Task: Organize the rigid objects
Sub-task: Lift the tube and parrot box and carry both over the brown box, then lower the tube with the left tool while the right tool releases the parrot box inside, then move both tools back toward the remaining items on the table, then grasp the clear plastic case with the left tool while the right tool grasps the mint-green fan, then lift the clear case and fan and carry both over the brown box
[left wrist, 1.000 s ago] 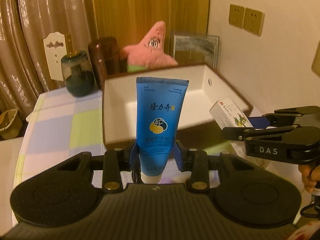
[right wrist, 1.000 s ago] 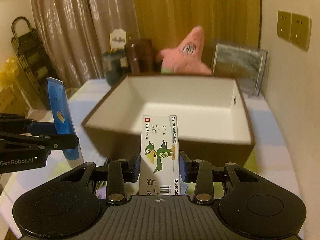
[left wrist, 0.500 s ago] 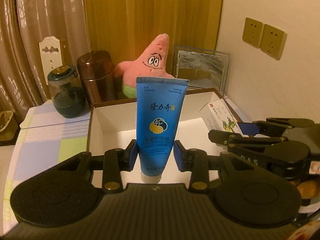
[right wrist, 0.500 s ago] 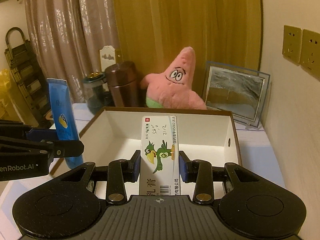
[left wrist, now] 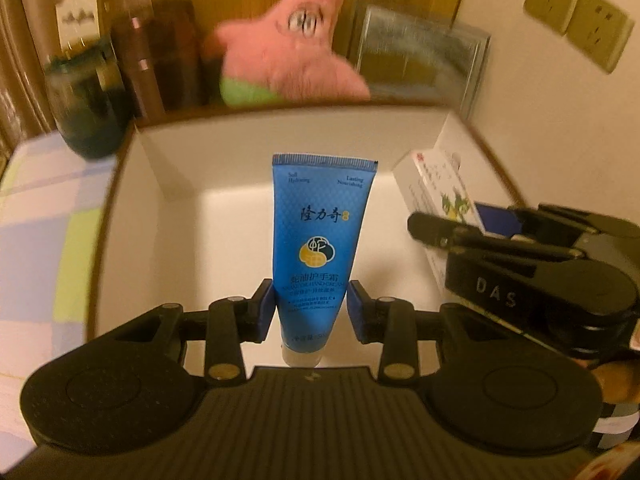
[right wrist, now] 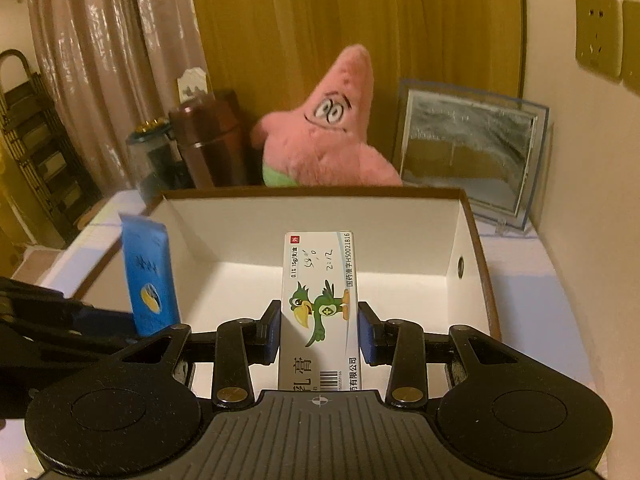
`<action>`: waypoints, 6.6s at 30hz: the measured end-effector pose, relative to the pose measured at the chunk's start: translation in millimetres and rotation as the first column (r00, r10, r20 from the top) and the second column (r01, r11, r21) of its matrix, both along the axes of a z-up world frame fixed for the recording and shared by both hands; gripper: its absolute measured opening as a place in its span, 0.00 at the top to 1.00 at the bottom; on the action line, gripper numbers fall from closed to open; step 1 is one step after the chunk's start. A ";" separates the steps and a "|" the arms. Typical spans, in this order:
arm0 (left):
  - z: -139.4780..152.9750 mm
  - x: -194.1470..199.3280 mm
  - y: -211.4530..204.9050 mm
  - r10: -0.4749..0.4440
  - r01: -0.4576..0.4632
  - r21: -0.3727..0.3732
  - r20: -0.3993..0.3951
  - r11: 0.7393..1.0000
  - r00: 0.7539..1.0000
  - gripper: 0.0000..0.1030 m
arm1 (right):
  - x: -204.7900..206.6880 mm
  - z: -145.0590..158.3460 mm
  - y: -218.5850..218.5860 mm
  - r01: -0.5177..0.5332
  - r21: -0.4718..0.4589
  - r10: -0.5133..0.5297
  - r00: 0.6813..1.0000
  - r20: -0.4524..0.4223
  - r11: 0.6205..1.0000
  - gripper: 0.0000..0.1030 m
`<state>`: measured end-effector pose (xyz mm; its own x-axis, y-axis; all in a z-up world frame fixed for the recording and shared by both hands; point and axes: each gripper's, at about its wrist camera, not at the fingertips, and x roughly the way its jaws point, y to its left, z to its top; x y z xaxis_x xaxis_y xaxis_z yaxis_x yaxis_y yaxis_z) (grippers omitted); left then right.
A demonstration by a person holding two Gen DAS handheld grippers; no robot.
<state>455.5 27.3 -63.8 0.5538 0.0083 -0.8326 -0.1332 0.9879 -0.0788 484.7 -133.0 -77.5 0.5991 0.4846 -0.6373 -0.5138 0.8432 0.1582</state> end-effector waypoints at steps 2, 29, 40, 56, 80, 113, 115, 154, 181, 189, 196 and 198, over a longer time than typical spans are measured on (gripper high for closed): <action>-11.8 6.2 0.4 0.000 -0.001 -0.021 -0.050 1.000 0.999 0.66 | 3.8 -5.7 -1.0 0.005 -0.005 -0.005 1.000 -0.017 1.000 0.63; -7.2 -12.3 10.0 0.026 -0.025 0.034 -0.037 0.999 0.999 0.58 | 5.1 -0.1 -6.2 0.005 0.082 0.000 0.999 -0.054 0.997 0.40; 15.8 -49.2 18.8 0.076 -0.076 0.031 0.013 0.997 0.997 0.57 | -28.6 8.5 -24.5 -0.004 0.112 0.014 0.996 -0.087 0.994 0.40; 43.3 -132.0 12.7 0.023 -0.026 0.023 0.098 0.999 0.995 0.57 | -110.3 30.0 -46.0 0.004 0.146 0.009 0.996 -0.092 0.989 0.40; 47.0 -238.0 36.8 -0.075 0.077 -0.006 0.108 0.997 0.991 0.57 | -227.4 26.0 -24.5 0.042 0.099 -0.027 0.989 -0.143 0.994 0.40; -11.4 -277.2 73.1 -0.146 0.146 0.040 -0.004 0.988 0.989 0.52 | -258.8 -43.0 36.5 0.000 -0.084 -0.029 0.941 -0.338 0.996 0.40; -14.9 -275.1 73.7 -0.156 0.156 0.043 -0.007 0.987 0.988 0.52 | -259.6 -48.9 40.1 -0.005 -0.098 -0.030 0.937 -0.348 0.995 0.40; -60.3 -248.4 80.7 -0.269 0.266 0.071 0.036 0.961 0.963 0.53 | -260.0 -86.8 68.5 0.014 -0.250 -0.089 0.953 -0.289 0.968 0.62; -19.2 -255.3 94.1 -0.201 0.193 0.094 0.083 0.977 0.976 0.73 | -273.4 -36.6 59.5 0.031 -0.099 -0.051 0.977 -0.206 0.995 0.68; 21.1 -246.9 81.0 -0.140 0.129 0.087 0.142 0.988 0.980 0.73 | -253.3 0.8 42.9 -0.004 -0.021 0.001 0.988 -0.158 1.000 0.68; 50.6 -220.2 56.7 -0.123 0.110 0.075 0.201 0.991 0.972 0.73 | -221.2 32.7 20.3 -0.026 0.034 0.030 0.993 -0.112 0.999 0.68; 58.2 -209.3 49.2 -0.122 0.106 0.083 0.219 0.991 0.968 0.73 | -210.0 40.1 14.0 -0.028 0.042 0.032 0.995 -0.099 0.999 0.68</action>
